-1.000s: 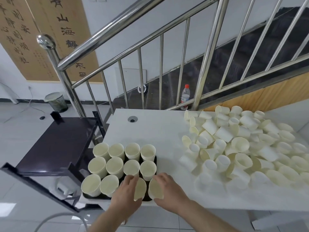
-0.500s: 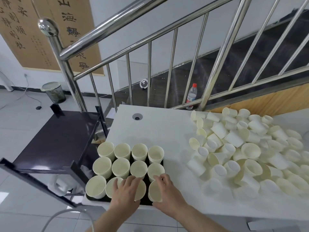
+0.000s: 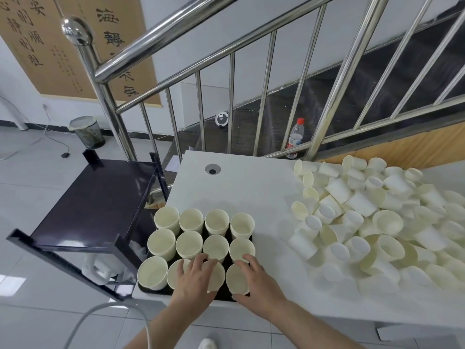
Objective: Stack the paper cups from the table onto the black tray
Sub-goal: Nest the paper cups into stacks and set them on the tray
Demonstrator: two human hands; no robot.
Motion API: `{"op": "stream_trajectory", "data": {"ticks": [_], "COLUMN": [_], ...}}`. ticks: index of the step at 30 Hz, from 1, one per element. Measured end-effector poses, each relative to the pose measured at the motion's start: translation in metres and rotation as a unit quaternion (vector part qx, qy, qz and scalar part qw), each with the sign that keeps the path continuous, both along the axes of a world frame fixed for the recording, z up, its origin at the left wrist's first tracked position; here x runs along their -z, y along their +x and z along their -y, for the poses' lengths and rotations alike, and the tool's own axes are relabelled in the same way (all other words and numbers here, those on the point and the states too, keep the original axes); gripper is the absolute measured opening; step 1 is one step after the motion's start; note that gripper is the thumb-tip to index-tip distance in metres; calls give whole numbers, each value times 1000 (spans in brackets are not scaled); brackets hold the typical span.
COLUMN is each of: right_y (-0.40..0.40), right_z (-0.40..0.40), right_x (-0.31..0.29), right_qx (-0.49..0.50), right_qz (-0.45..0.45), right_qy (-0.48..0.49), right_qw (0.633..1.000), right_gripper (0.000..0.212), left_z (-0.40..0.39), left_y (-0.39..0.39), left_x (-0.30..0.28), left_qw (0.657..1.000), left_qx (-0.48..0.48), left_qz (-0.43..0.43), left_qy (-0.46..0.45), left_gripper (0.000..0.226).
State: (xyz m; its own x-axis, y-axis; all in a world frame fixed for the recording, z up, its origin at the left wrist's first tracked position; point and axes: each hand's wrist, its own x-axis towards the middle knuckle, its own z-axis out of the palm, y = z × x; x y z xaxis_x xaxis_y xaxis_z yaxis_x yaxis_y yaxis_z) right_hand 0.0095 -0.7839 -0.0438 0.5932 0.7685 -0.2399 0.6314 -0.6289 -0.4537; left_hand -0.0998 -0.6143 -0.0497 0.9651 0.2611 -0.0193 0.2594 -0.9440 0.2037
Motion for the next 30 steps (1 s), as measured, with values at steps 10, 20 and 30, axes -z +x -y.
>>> {"op": "stream_trajectory", "data": {"ticks": [10,20,30], "right_y": [3,25,49], "right_z": [4,53,134], "right_x": [-9,-35,-41], "right_qx": [-7,52,128], "right_qz": [7,37,58], "right_qy": [6,29,11], "right_qw": [1000,998,990], "right_gripper": [86,76,60], "left_z": [-1,32,116], "left_y": [-1,27,74], "left_x": [-4,-28,-39], "left_qw": [1000,997,989], "left_qx": [9,39,59], "left_qz": [6,61,39], "left_qy": [1,-5,-128], "left_gripper": [82,70,50]}}
